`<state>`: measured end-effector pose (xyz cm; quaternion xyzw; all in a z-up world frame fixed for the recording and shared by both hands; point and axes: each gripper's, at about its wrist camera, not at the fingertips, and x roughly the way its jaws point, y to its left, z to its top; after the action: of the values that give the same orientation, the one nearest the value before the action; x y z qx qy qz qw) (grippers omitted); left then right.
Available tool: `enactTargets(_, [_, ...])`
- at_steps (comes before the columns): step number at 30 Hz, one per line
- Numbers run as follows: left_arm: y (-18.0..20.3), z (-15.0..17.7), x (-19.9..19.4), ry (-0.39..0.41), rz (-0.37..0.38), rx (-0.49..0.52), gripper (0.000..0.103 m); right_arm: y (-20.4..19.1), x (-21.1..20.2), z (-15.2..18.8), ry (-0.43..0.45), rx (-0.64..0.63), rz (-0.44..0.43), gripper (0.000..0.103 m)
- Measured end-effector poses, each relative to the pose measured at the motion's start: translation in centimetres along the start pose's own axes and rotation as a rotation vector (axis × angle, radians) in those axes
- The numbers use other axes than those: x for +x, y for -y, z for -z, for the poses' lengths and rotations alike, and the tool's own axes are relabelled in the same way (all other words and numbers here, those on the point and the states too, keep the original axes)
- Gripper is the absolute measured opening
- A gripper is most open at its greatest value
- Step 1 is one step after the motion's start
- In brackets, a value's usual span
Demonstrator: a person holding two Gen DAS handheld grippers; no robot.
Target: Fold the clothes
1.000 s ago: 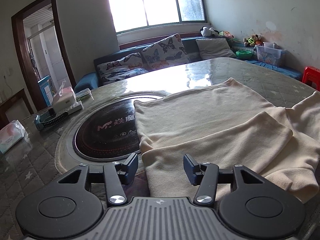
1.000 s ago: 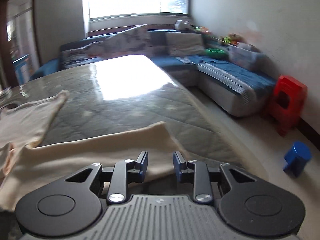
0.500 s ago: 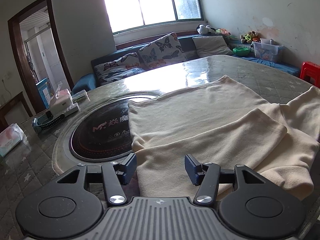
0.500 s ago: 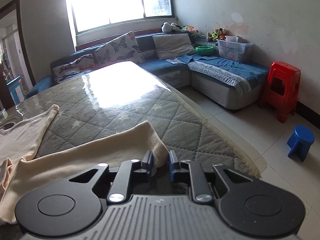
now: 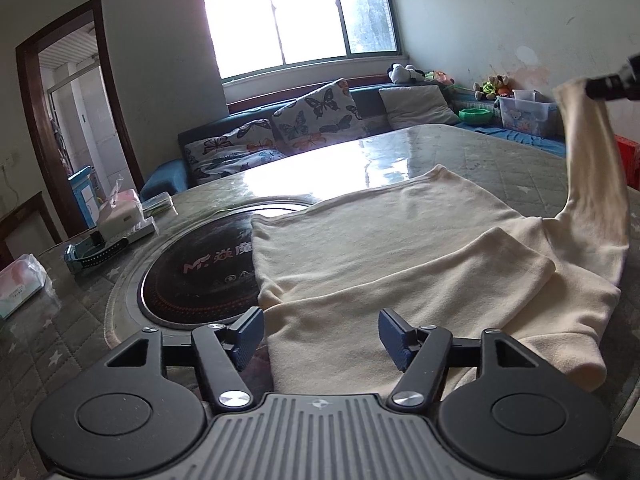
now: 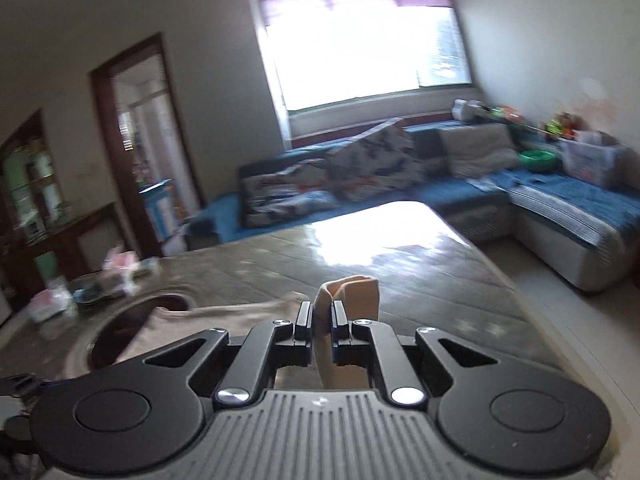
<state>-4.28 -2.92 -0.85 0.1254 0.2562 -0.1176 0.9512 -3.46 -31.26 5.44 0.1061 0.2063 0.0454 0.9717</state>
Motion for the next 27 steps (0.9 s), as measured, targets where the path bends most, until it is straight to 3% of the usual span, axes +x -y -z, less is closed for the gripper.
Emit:
enactTargets(7, [-1.9, 0.9, -1.3, 0.015, -0.033, -0.04, 0.072, -8.8, 3.9, -1.3, -0.047, -0.137, -0.226, 0.008])
enactTargets(15, [-3.7, 2.1, -1.7, -0.002, -0.068, -0.09, 0.072, -16.6, 7.5, 1.2, -0.165, -0.243, -0.398, 0.008])
enactTargets(21, [-3.6, 2.1, -2.1, 0.003, -0.061, -0.093, 0.072, -18.1, 8.5, 3.0, -0.241, -0.253, -0.447, 0.014])
enactTargets(24, [-3.3, 1.8, -2.4, 0.024, -0.058, -0.087, 0.072, -16.9, 7.8, 2.5, -0.227, -0.267, -0.408, 0.014])
enactTargets(27, [-2.8, 1.2, -2.4, 0.052, -0.029, -0.074, 0.071, -14.3, 7.3, 3.2, -0.272, -0.285, -0.328, 0.019])
